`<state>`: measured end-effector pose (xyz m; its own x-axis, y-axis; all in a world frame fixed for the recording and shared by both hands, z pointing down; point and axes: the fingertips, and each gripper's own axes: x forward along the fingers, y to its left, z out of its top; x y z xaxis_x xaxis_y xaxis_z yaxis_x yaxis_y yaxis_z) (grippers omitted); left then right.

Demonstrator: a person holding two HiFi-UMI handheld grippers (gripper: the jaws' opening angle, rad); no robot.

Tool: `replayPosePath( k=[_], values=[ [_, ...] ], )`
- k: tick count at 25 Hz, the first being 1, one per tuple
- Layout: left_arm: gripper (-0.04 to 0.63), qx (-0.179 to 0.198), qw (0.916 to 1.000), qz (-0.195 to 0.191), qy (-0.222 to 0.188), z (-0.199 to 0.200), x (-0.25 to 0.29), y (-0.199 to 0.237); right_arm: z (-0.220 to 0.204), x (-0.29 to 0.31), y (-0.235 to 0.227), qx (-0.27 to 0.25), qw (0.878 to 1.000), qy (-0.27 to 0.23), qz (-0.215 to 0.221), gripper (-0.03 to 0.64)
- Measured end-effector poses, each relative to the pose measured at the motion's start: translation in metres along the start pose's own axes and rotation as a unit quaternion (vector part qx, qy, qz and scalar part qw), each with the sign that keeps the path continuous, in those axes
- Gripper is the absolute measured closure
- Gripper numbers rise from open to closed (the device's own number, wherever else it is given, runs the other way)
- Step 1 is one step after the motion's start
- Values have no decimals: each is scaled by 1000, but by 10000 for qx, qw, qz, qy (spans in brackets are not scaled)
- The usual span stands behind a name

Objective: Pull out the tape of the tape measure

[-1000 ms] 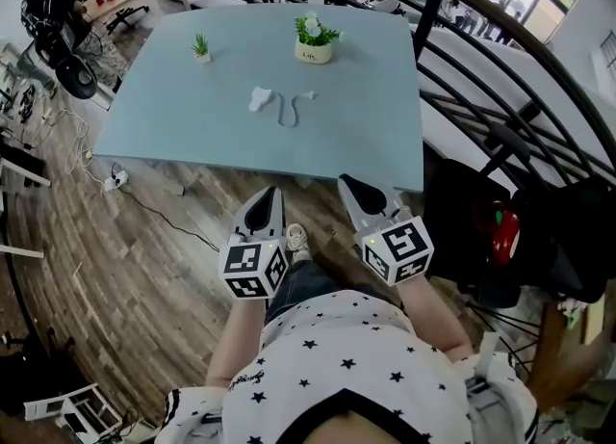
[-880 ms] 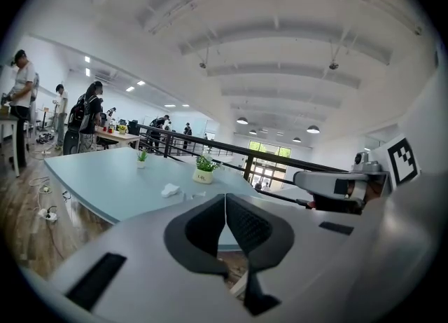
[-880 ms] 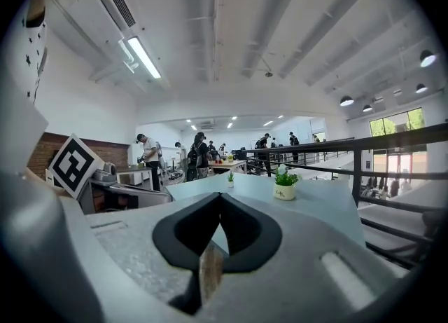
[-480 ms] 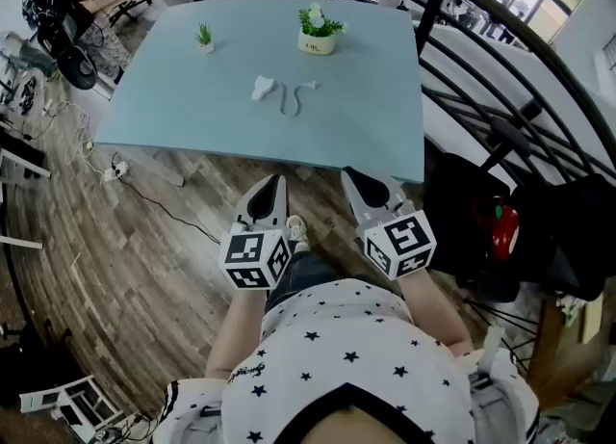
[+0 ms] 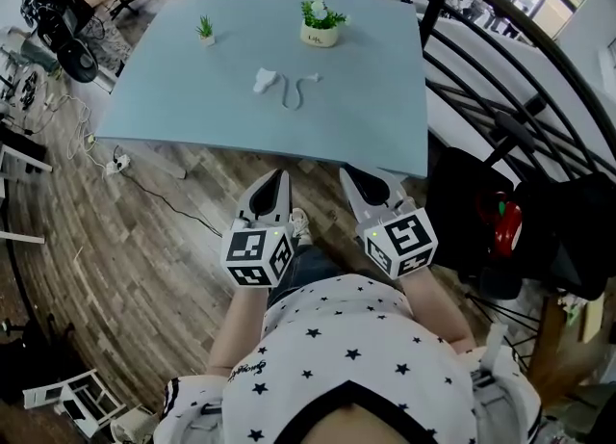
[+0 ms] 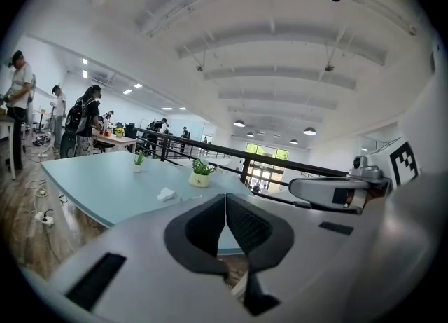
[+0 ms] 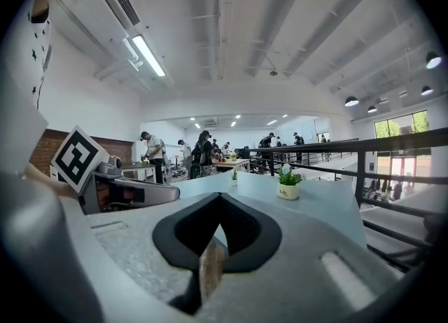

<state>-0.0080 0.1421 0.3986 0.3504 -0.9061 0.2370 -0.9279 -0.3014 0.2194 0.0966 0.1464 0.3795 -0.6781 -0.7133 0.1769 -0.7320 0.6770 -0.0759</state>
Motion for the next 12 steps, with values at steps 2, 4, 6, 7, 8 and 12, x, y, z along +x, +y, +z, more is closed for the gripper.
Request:
replayPosePath(
  k=[2,4,6,7,8,12],
  values=[
    [588,0,10000,-3,-4,1,1,0,0,1,-1,1,10000,-8,5,612],
    [588,-2,10000,-14,-4,1,2,0,-1,1,-2,36,10000,-6,14,612],
    [588,3,10000,-34,8,0,3,-1,-2,1,-3,70,10000,0,7,612],
    [588,6,10000,-45,15,-1,3,-1,-2,1,-4,76,10000,-3,-3,612],
    [588,8,10000,-53,20,-1,3,-2,-2,1,-5,78,10000,-9,-13,612],
    [588,-8,10000,-63,15,1,4,-2,0,2,-6,107,9999,-32,-14,611]
  ],
)
